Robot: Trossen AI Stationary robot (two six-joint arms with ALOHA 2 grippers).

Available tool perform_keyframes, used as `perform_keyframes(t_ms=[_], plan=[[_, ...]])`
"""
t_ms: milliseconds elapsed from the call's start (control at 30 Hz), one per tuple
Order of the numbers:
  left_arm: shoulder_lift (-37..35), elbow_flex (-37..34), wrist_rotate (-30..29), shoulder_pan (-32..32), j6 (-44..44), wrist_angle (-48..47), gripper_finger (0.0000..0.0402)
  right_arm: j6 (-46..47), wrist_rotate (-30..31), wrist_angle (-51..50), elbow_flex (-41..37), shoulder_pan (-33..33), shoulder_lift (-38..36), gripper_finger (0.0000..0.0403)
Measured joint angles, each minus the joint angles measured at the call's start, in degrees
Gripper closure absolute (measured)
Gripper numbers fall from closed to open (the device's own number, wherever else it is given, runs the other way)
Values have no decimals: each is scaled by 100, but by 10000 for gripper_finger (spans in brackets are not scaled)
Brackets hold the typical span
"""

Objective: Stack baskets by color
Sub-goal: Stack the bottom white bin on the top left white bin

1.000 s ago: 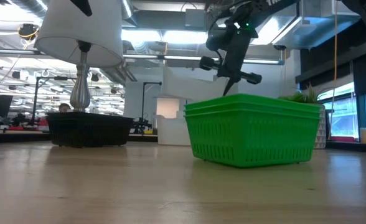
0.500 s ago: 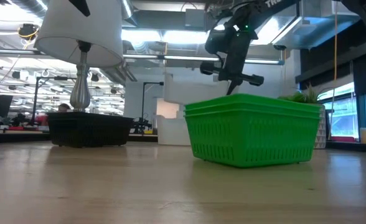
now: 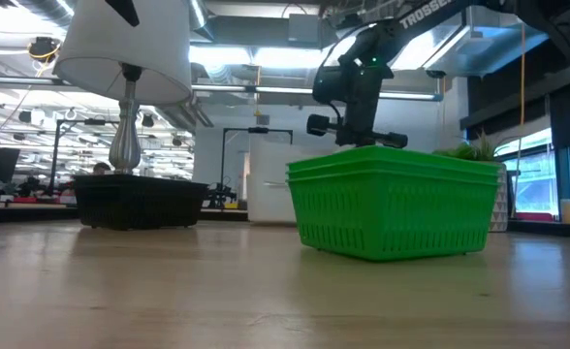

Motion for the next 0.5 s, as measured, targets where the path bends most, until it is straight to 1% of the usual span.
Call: perform_keyframes(t_ms=[233, 500], plan=[[0, 0, 0, 0, 2, -1, 347, 116, -8, -14, 0, 2, 2, 376], [0, 0, 0, 0, 5, -2, 347, 58, -137, -17, 0, 0, 2, 371]])
